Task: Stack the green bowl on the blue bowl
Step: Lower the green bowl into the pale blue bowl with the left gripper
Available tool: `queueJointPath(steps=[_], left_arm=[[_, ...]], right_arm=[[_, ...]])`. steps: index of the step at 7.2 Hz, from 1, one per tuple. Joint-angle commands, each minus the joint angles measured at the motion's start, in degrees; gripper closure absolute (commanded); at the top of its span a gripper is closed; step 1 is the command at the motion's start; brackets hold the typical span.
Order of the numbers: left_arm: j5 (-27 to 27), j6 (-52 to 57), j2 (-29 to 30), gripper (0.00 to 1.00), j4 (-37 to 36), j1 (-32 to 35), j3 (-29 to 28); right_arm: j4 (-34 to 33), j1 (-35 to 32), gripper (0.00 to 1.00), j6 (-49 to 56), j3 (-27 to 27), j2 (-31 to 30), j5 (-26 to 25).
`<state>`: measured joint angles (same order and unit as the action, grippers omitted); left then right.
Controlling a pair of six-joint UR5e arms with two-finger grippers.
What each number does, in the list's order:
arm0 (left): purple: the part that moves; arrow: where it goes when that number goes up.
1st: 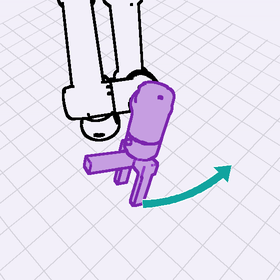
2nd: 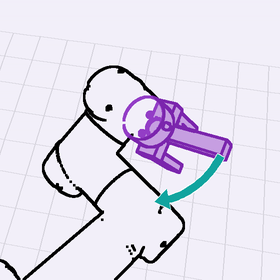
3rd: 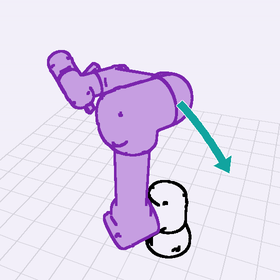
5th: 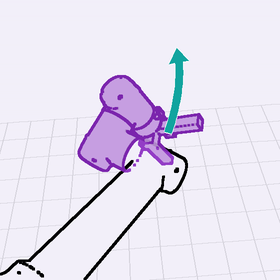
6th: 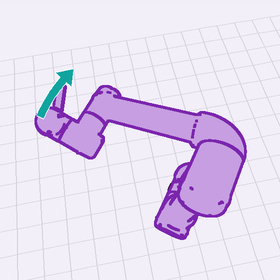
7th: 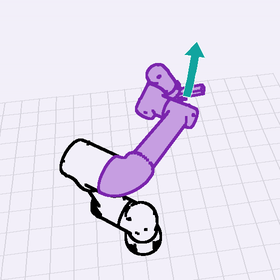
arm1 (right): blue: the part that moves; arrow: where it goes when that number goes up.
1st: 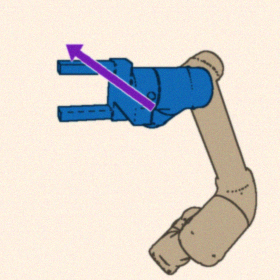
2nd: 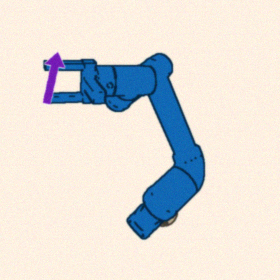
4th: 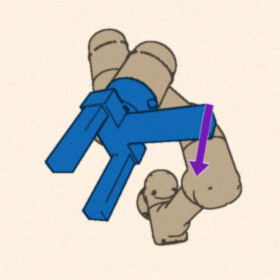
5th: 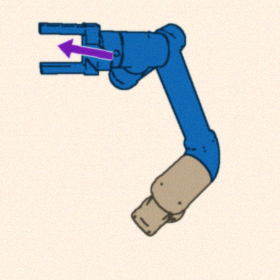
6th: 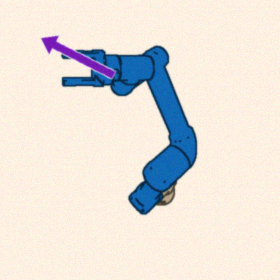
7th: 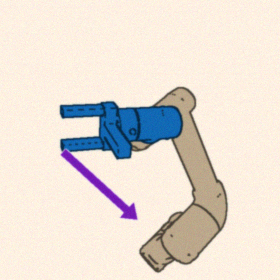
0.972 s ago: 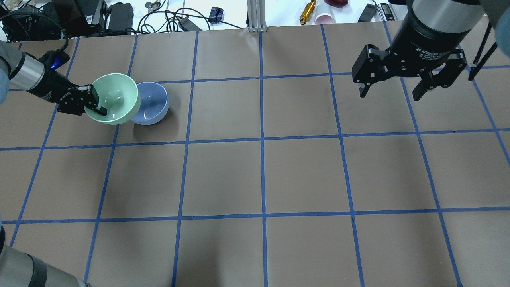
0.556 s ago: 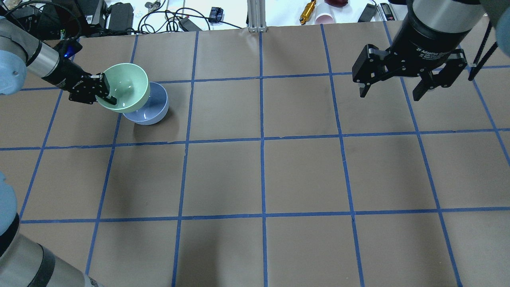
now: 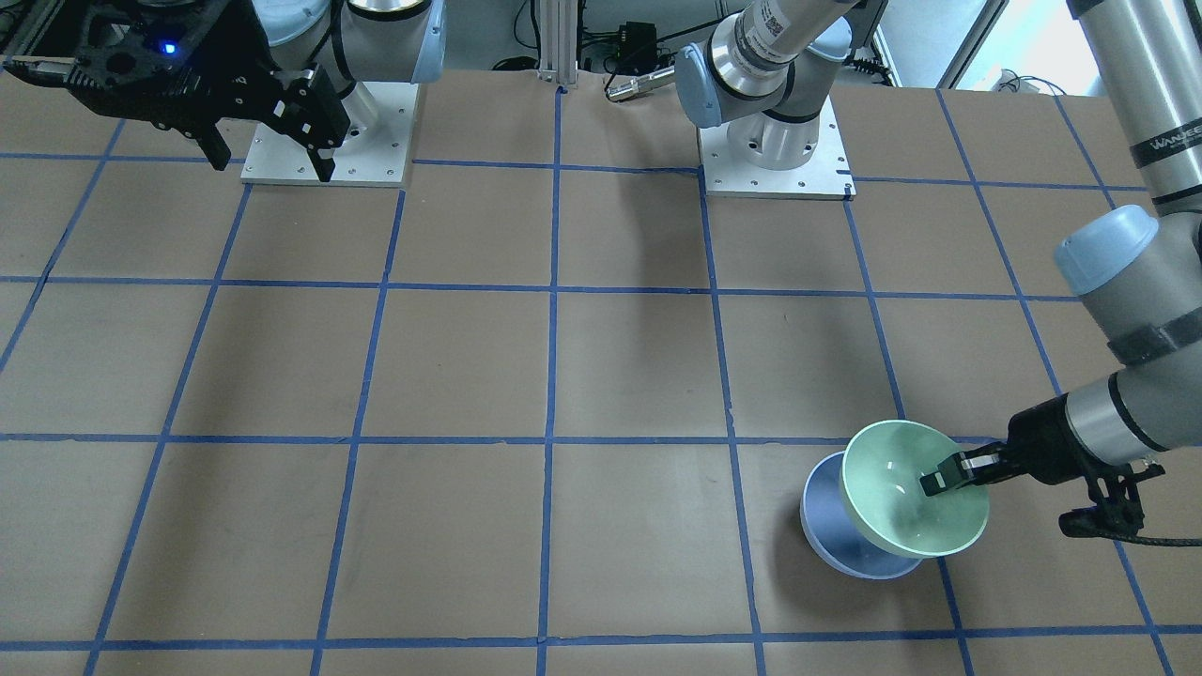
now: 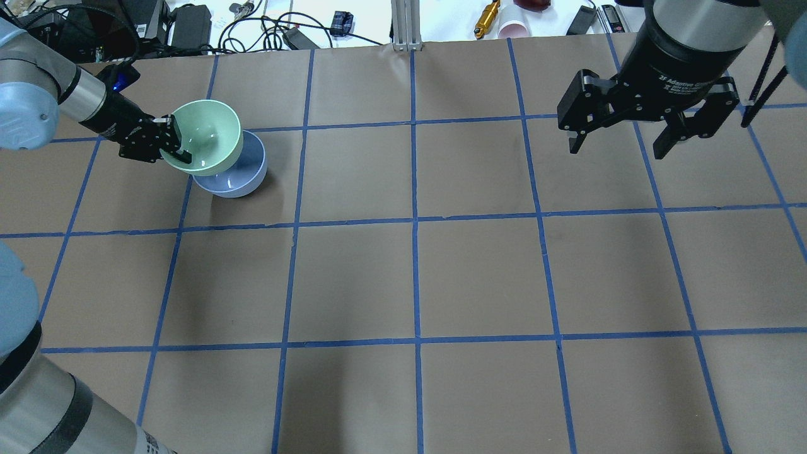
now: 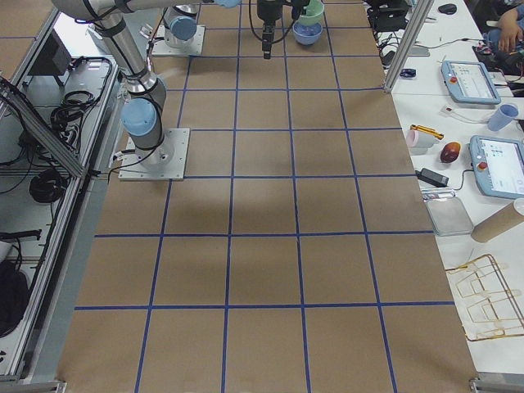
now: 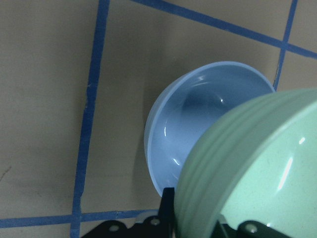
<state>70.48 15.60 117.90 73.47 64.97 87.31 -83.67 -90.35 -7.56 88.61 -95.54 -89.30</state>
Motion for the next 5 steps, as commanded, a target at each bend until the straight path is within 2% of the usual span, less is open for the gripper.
queueJointPath(steps=[1,2,3,5], left_arm=[[0.3,-0.2,0.6,1.0,-1.1,0.3,0.1],[0.4,-0.2,0.6,0.93,-1.2,0.3,0.1],[0.4,-0.2,0.6,0.03,-1.3,0.3,0.1],[0.5,-0.3,0.1,0.0,-1.1,0.5,0.1]], right_arm=[[0.0,0.0,0.0,0.0,0.0,0.0,0.0],[0.0,0.0,0.0,0.0,0.1,0.0,0.0],[0.0,0.0,0.0,0.0,0.0,0.0,0.0],[0.1,0.0,0.0,0.0,0.1,0.0,0.0]])
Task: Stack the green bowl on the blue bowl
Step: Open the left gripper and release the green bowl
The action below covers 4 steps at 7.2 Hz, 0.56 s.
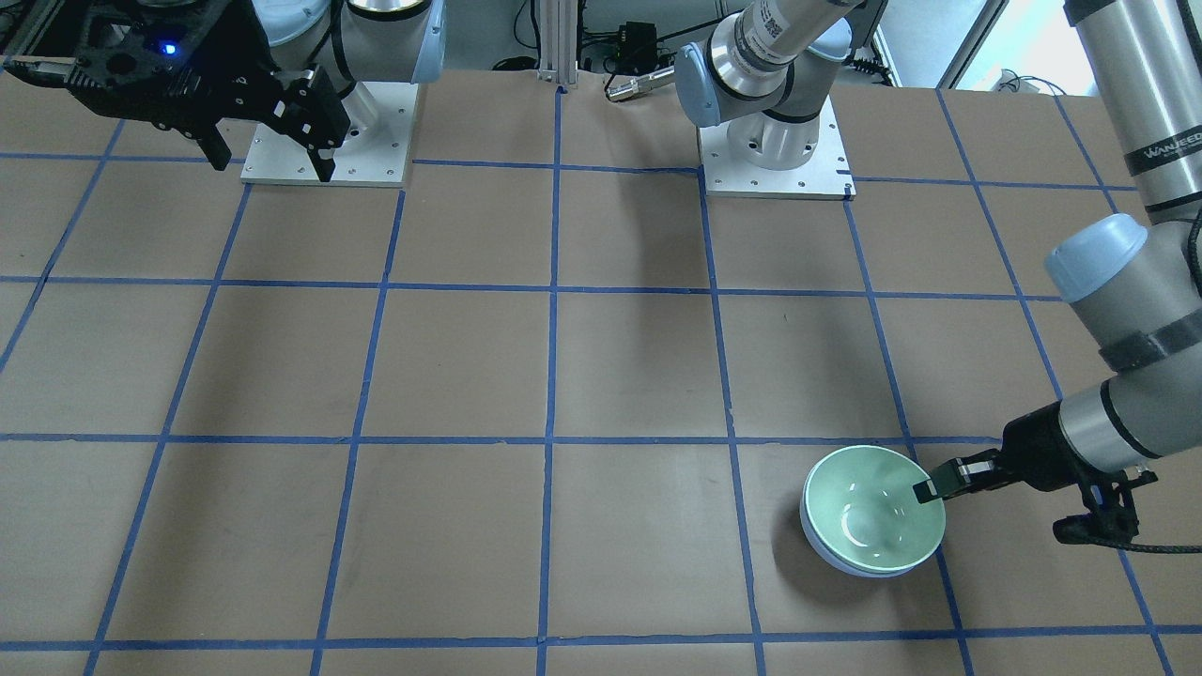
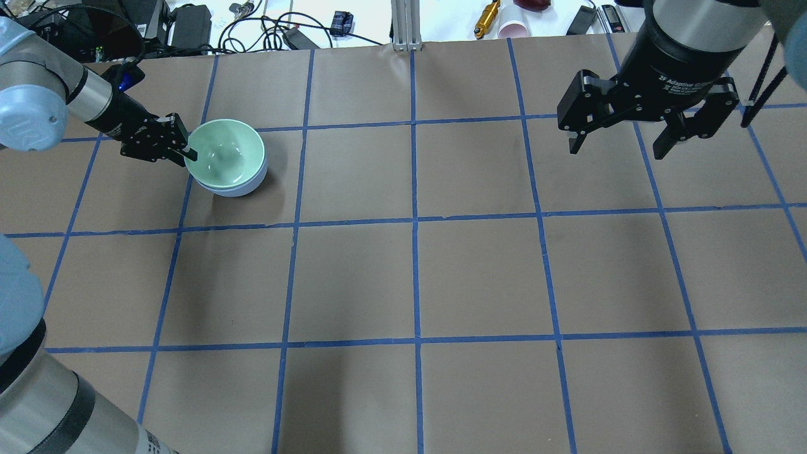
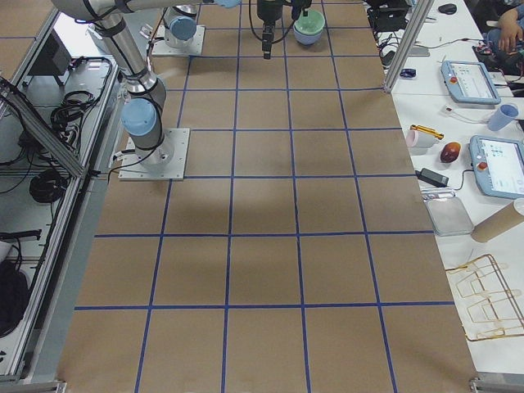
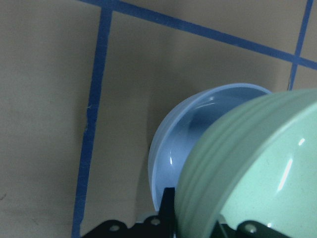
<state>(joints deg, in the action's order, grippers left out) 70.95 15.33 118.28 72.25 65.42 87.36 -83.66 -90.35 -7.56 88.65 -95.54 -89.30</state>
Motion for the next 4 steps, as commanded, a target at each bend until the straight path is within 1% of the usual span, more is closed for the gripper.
queueJointPath(steps=[1,2,3,4], left_arm=[[0.8,-1.2,-0.8,0.0,0.5,0.1,0.0],[2.7,-2.7,-1.9,0.0,0.7,1.5,-0.3],[7.9,-3.0,-3.8,0.0,1.0,5.1,-1.5],[13.9,-3.2,-5.9,0.0,3.2,9.4,-2.8]], right_arm=[[0.0,0.0,0.0,0.0,0.0,0.0,0.0],[0.1,0.0,0.0,0.0,-0.1,0.0,0.0],[0.1,0.0,0.0,0.0,-0.1,0.0,0.0],[0.0,0.0,0.0,0.0,-0.1,0.0,0.0]])
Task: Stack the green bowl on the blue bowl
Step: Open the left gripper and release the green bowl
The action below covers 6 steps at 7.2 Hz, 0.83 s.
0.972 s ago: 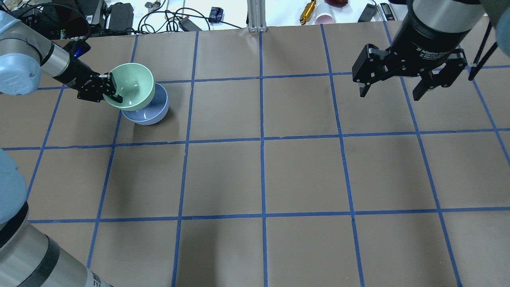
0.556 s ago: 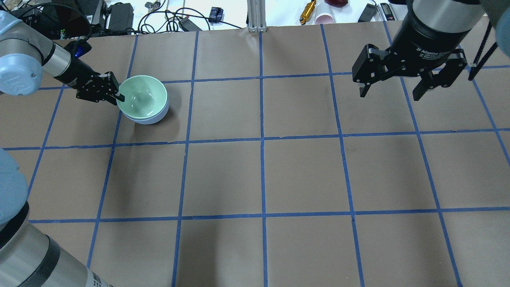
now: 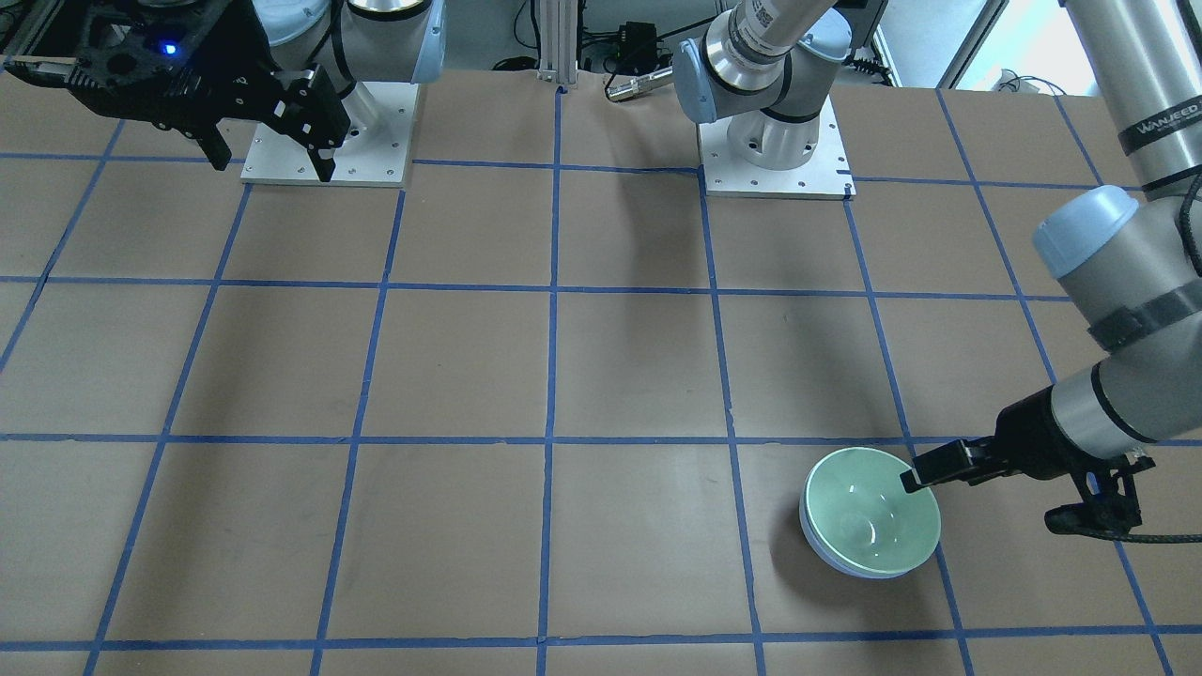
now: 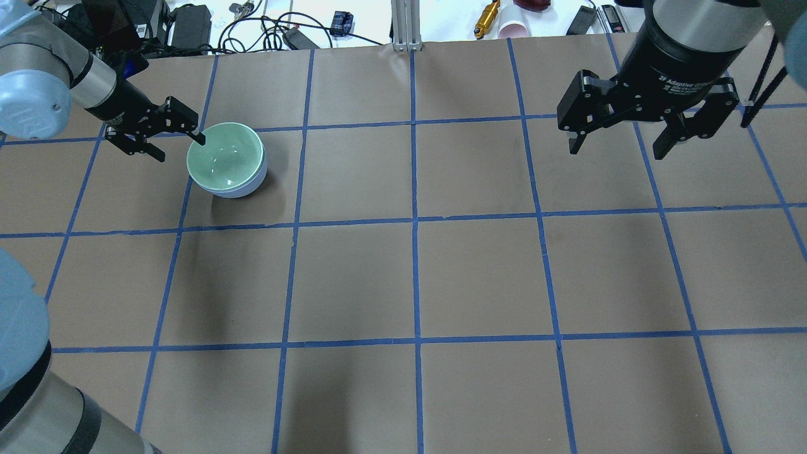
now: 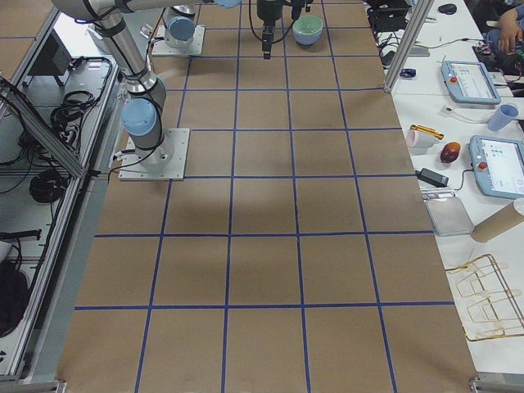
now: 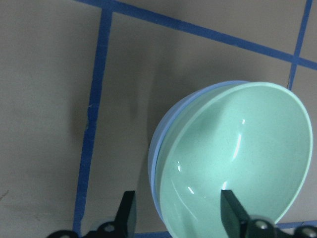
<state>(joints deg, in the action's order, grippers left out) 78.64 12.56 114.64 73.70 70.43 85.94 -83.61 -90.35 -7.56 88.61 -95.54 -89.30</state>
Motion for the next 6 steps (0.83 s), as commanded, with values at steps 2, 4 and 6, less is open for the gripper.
queueJointPath(steps=[2,4,6], left_arm=[[7.8,-0.6,-7.6,0.0,8.6,9.4,-1.9],[7.8,-5.6,-12.4,0.0,10.9,13.7,-1.9],[10.2,-6.1,-17.3,0.0,11.1,19.0,-1.0]], right_arm=[[-0.1,0.0,0.0,0.0,0.0,0.0,0.0],[0.0,0.0,0.0,0.0,0.0,0.0,0.0],[-0.1,0.0,0.0,0.0,0.0,0.0,0.0]])
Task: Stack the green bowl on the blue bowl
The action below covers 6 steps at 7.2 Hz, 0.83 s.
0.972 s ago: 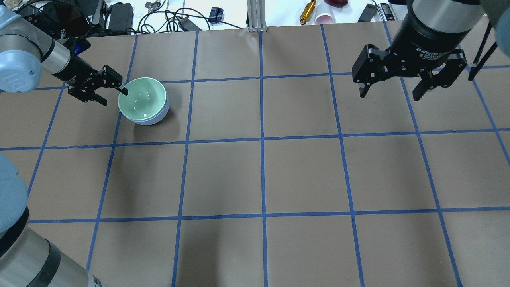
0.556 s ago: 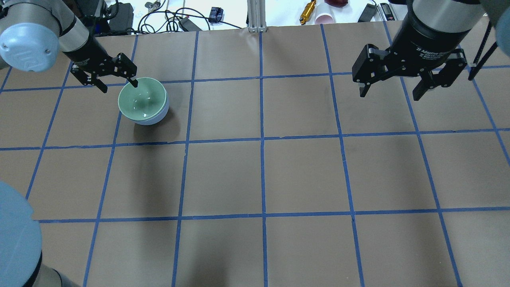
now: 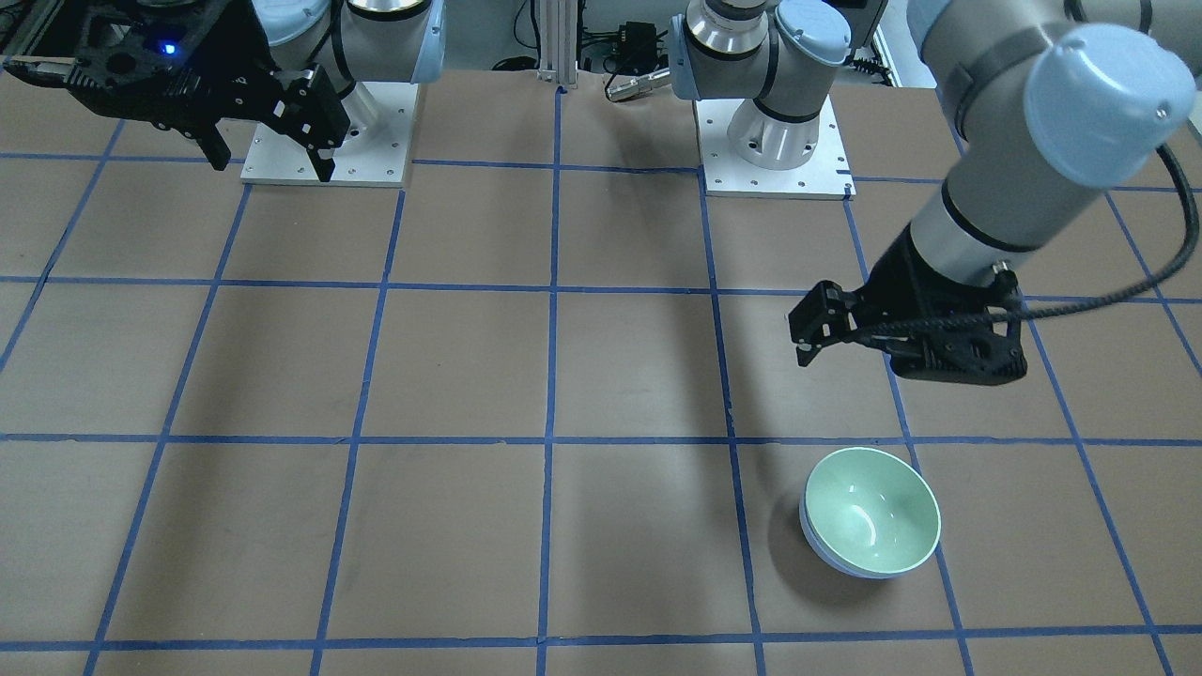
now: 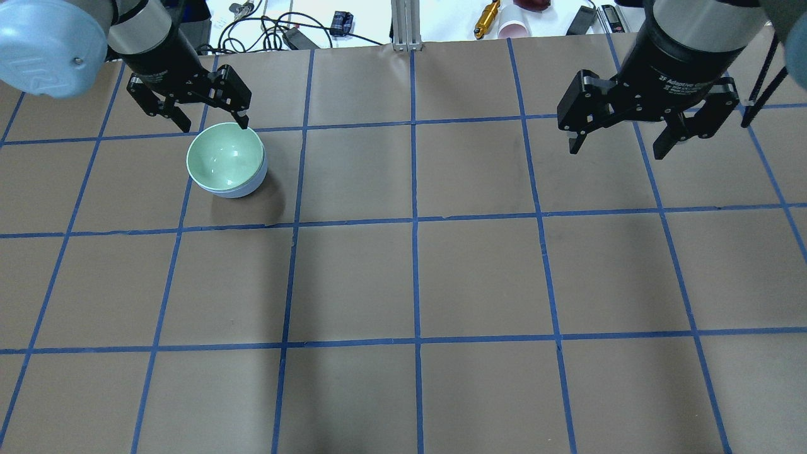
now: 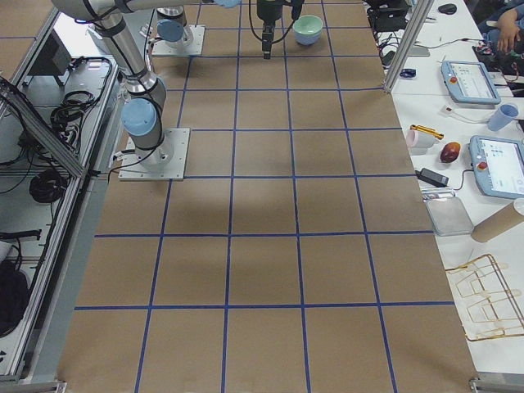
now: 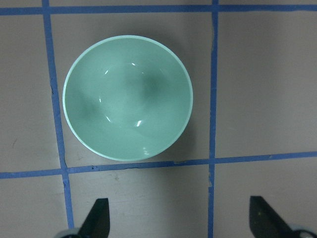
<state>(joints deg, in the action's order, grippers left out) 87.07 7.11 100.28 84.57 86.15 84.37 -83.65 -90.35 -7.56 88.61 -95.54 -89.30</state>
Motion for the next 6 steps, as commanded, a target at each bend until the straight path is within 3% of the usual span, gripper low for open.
queueJointPath(steps=[1,3,6], left_arm=[[4.7,-0.7,-4.2,0.0,-0.2,5.6,1.2],[4.5,-0.3,-8.9,0.0,0.3,6.1,1.4],[3.5,0.2,-9.7,0.0,0.2,4.0,3.9]], right_arm=[[0.0,0.0,0.0,0.0,0.1,0.0,0.0],[0.1,0.0,0.0,0.0,0.0,0.0,0.0],[0.0,0.0,0.0,0.0,0.0,0.0,0.0]])
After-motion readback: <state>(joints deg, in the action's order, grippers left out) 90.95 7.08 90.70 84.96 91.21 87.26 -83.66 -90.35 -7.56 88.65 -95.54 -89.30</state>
